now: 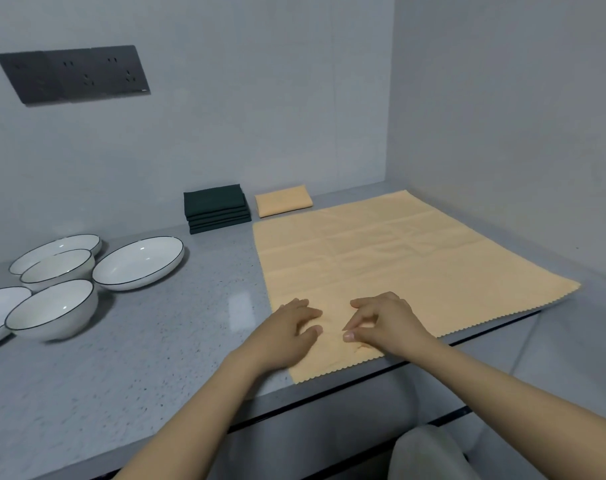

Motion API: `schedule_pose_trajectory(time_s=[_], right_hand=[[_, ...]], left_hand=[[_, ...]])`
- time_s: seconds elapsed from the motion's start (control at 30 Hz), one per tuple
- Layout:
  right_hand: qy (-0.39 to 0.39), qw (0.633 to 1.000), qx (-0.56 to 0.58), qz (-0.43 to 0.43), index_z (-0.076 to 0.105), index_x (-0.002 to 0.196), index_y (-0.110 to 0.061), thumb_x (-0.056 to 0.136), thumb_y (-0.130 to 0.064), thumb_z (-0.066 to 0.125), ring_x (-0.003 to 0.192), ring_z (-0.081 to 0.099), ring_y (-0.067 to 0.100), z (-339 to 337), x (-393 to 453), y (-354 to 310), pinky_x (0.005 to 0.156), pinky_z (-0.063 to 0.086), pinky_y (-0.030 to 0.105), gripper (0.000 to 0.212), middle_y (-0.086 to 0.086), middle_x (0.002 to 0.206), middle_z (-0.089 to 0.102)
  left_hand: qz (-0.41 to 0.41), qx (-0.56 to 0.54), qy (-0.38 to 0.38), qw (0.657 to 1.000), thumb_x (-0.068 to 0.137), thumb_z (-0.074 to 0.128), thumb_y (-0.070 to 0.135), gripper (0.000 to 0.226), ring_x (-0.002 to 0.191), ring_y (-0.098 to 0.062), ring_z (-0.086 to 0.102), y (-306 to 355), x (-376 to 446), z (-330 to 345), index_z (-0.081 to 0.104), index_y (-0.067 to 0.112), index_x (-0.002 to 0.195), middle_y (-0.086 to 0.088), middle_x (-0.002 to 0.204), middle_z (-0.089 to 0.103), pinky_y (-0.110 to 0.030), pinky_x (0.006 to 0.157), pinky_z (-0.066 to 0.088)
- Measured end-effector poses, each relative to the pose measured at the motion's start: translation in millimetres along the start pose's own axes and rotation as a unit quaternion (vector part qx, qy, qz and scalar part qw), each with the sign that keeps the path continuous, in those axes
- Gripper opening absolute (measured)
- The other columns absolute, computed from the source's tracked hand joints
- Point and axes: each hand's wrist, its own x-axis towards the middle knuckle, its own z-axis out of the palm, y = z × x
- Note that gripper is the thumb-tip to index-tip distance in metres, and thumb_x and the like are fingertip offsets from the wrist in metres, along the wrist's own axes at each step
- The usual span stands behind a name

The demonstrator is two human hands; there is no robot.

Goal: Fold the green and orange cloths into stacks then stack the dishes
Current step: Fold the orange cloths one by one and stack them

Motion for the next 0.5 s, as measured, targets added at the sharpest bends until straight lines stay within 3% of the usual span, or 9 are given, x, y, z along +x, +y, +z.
schedule_pose_trajectory(time_s=[0.07,0.13,0.23,0.37,0.43,0.5], right_hand=[[0.009,1.0,0.015,0.014,0.068,0.068,-0.048,0.072,-0.039,0.077,0.119,0.048,0.01,-0.9,3.9,-2.3,0.1,0.034,0.029,0.013,-0.008,0.121,0.064],[-0.001,0.999,0.022,0.031,0.074,0.073,-0.037,0.074,-0.04,0.075,0.106,0.06,0.012,-6.8,9.2,-5.0,0.093,0.045,0.029,0.003,-0.006,0.107,0.071],[-0.026,0.998,0.02,0.047,0.071,0.068,-0.035,0.077,-0.044,0.072,0.085,0.065,0.011,-16.8,16.6,-7.5,0.078,0.049,0.03,0.012,-0.011,0.083,0.072],[-0.058,0.996,0.036,0.053,0.073,0.074,-0.029,0.08,-0.043,0.07,0.069,0.057,0.003,-25.1,24.8,-10.4,0.067,0.044,0.025,0.016,-0.015,0.067,0.064],[-0.063,0.996,0.043,0.048,0.074,0.078,-0.023,0.081,-0.042,0.07,0.064,0.051,0.003,-27.7,27.2,-11.0,0.063,0.039,0.023,0.02,-0.012,0.064,0.061],[-0.07,0.996,0.05,0.038,0.074,0.078,-0.019,0.082,-0.041,0.069,0.062,0.047,0.006,-29.8,26.9,-11.4,0.06,0.036,0.023,0.023,-0.007,0.064,0.058]], left_hand=[[0.004,-0.101,0.005,0.995,0.094,0.053,0.039,0.03,0.124,0.001,0.044,7.0,-2.8,-3.3,0.062,0.031,0.122,0.022,0.125,0.054,-0.006,0.096,0.03],[0.01,-0.177,-0.01,0.984,0.088,0.063,0.042,0.026,0.112,0.007,0.053,11.9,-5.0,-7.0,0.066,0.036,0.112,0.027,0.114,0.059,-0.008,0.092,0.038],[0.03,-0.162,-0.038,0.986,0.075,0.077,0.043,0.036,0.108,0.012,0.054,12.0,-4.9,-8.2,0.063,0.046,0.108,0.028,0.113,0.062,-0.015,0.097,0.04],[0.019,-0.111,-0.022,0.993,0.064,0.084,0.041,0.066,0.115,0.006,0.051,10.7,-0.2,-7.2,0.058,0.037,0.125,0.024,0.123,0.058,-0.017,0.101,0.038],[0.019,-0.081,0.01,0.996,0.068,0.082,0.038,0.057,0.111,0.005,0.052,13.3,3.4,-5.8,0.062,0.035,0.121,0.023,0.118,0.061,-0.015,0.097,0.039],[0.014,-0.078,0.059,0.995,0.076,0.076,0.033,0.029,0.099,0.004,0.058,16.8,6.7,-6.5,0.071,0.033,0.104,0.023,0.099,0.067,-0.013,0.088,0.043]])
